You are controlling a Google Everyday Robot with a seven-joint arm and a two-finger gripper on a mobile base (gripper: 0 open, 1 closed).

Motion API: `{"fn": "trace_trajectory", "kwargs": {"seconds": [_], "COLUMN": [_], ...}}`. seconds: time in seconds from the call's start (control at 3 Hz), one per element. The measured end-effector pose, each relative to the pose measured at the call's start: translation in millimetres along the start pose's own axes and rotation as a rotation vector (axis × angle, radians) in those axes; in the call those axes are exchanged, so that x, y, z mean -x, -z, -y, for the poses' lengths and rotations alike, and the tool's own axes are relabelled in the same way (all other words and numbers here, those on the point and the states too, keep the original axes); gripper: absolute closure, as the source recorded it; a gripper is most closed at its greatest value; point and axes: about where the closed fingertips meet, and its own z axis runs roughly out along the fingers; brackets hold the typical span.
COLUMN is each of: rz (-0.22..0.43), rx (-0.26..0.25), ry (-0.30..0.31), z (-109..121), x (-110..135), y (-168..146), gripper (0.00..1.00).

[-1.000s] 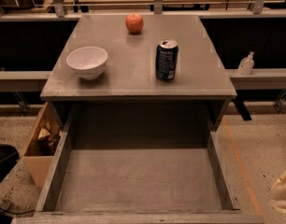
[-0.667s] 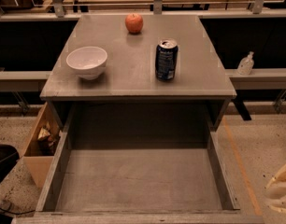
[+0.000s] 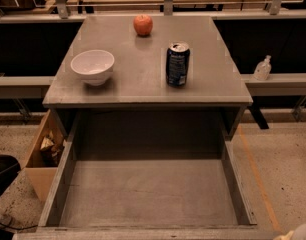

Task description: Close top drawer

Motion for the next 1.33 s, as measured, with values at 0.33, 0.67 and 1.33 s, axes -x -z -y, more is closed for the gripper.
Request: {"fn": "trace_trajectory", "kwargs": {"seconds": [0.33, 0.67, 1.33], "rz": [-0.030, -0.028, 0.034], "rx": [0.071, 0.116, 0.169], "ry": [0.061, 0.090, 0.127], "z": [-47, -68, -60], "x": [12, 23, 40], "y": [-57, -95, -168], "gripper": [1.00, 1.00, 1.00]}}
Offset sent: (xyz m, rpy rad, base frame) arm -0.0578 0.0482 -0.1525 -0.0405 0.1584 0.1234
